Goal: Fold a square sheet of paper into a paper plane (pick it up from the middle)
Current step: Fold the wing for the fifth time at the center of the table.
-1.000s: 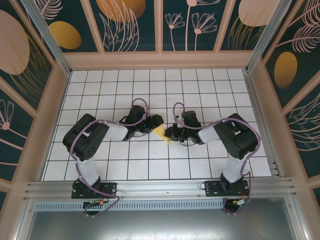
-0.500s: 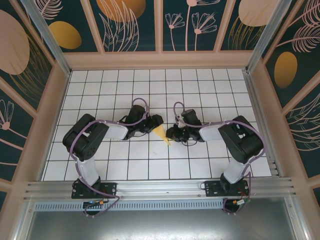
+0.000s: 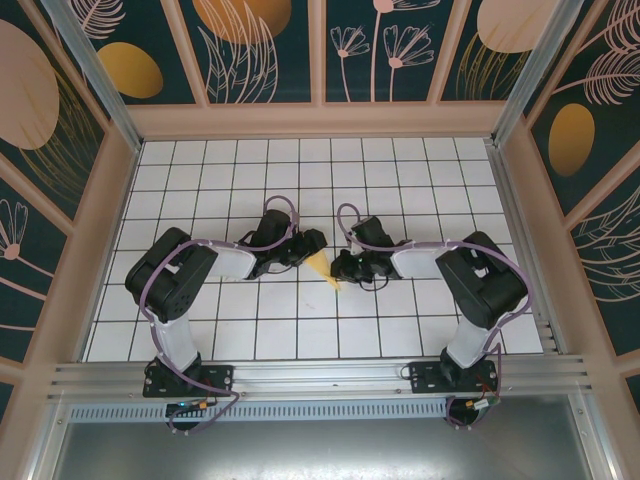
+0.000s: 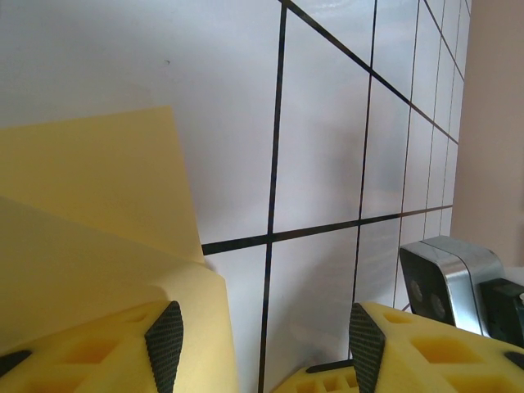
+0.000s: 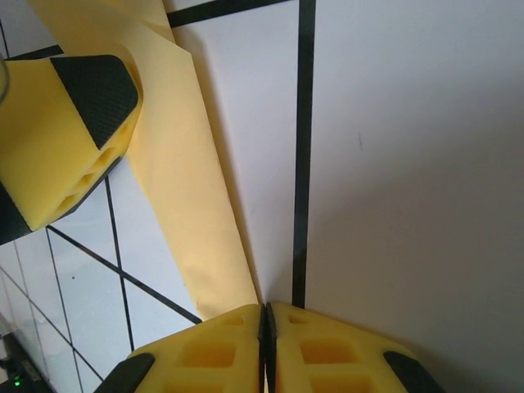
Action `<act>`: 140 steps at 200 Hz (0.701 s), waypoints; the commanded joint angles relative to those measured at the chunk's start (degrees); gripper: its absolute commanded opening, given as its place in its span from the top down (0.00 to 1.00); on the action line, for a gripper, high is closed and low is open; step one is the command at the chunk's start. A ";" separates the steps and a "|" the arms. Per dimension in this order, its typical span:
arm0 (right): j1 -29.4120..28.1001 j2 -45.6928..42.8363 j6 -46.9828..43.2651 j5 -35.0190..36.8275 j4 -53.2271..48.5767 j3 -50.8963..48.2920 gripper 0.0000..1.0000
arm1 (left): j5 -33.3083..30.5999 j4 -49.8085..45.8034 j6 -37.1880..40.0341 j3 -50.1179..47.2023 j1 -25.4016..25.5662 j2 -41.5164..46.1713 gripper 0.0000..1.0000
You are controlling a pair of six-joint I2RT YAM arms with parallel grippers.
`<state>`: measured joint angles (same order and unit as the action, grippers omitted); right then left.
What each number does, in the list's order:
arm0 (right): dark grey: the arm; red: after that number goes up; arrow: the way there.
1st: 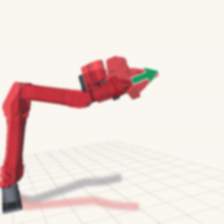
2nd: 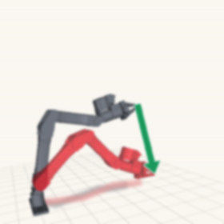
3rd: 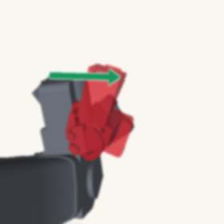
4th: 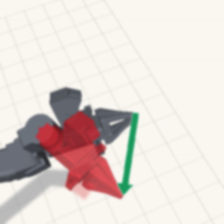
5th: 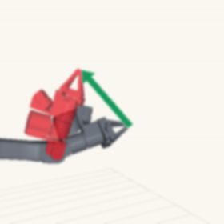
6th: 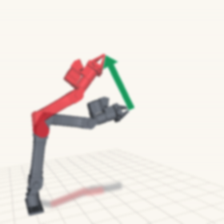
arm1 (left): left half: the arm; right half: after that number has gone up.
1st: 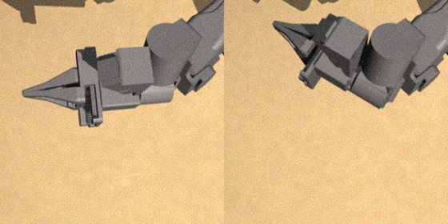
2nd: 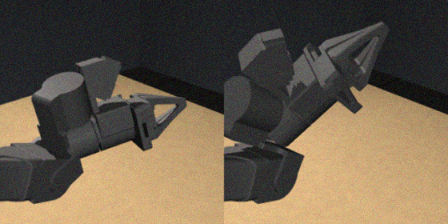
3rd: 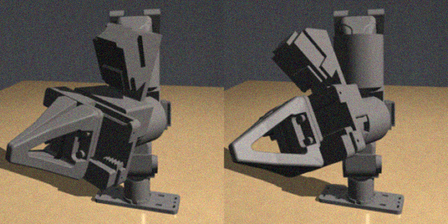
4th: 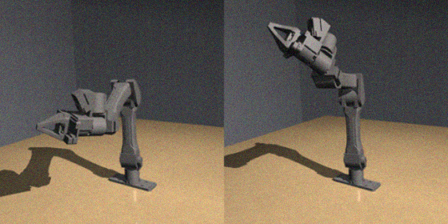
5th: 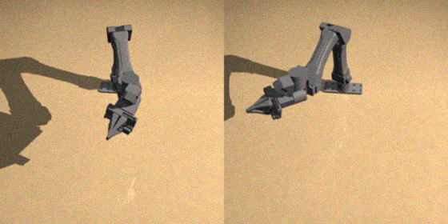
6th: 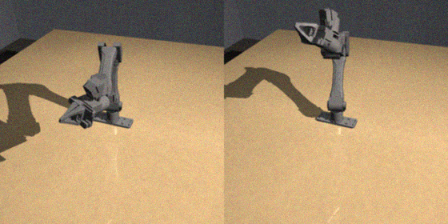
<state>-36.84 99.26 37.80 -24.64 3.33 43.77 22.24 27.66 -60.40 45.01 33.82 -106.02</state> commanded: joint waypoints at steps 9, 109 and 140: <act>-2.79 3.21 -1.82 8.69 -9.65 -0.15 0.88 | -4.22 -9.42 2.39 -0.74 -0.60 -1.63 0.41; 1.99 -11.36 1.66 -4.73 6.42 -3.86 0.89 | -4.22 -10.52 3.09 -0.39 -0.62 -1.80 0.41; 1.68 -9.40 5.48 -12.17 15.94 -5.44 0.97 | -4.15 -10.87 3.25 -0.12 -0.61 -1.77 0.41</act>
<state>-34.89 88.64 39.59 -27.55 9.06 40.10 22.22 25.67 -59.53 45.93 33.82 -106.02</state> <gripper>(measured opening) 0.051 0.589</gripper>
